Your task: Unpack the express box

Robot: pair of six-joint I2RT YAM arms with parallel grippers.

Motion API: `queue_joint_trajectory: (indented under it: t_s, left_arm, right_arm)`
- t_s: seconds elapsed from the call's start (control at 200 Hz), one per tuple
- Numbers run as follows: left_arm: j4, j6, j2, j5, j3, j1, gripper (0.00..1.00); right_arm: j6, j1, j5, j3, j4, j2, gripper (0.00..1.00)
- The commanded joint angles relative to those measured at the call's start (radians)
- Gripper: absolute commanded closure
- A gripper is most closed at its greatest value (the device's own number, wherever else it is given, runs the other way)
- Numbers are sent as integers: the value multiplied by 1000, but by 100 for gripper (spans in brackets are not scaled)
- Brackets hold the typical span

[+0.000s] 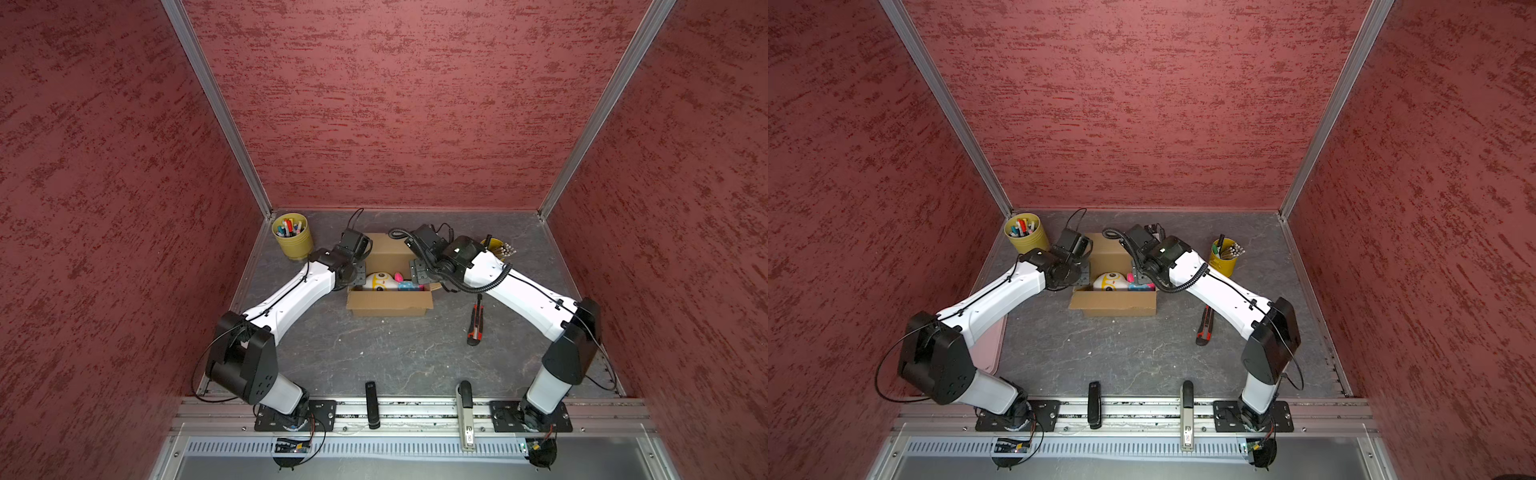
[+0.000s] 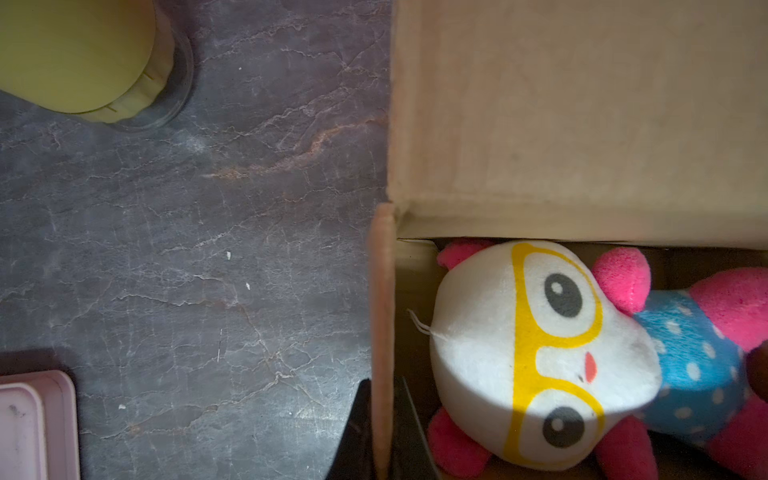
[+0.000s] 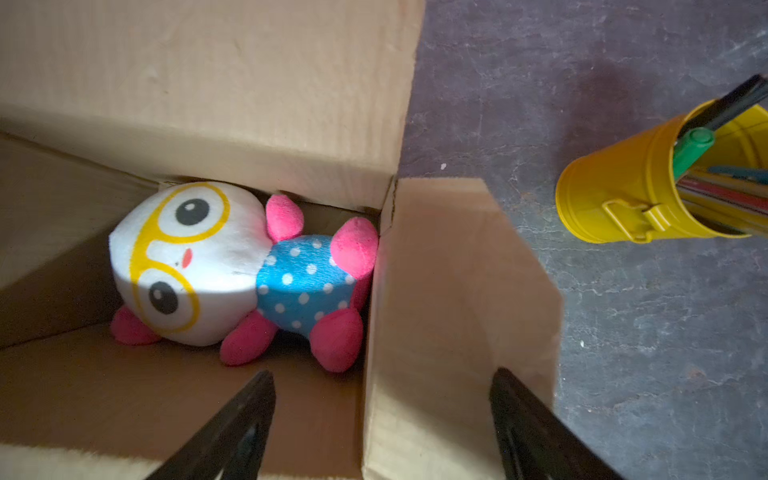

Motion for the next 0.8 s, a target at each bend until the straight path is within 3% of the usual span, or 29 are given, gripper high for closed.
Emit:
queue_joint_trajectory:
  t_s: [0.0,0.391,0.636,0.797]
  left_arm:
    - [-4,-15,37,36,-29,-8,97]
    - [33,-21,51,85,-28,-6,97]
    - [72,-36,63,146,-22,-8,96]
    - [81,-41,71,163,-11,-9,96]
  right_arm:
    - [20,-18,-21,-26,47,8,17]
    - [15,-52,-92,-78,133,59,21]
    - [23,-58,-124,-75,161,89,30]
    - [31,-60,-143,-86,180,97,43]
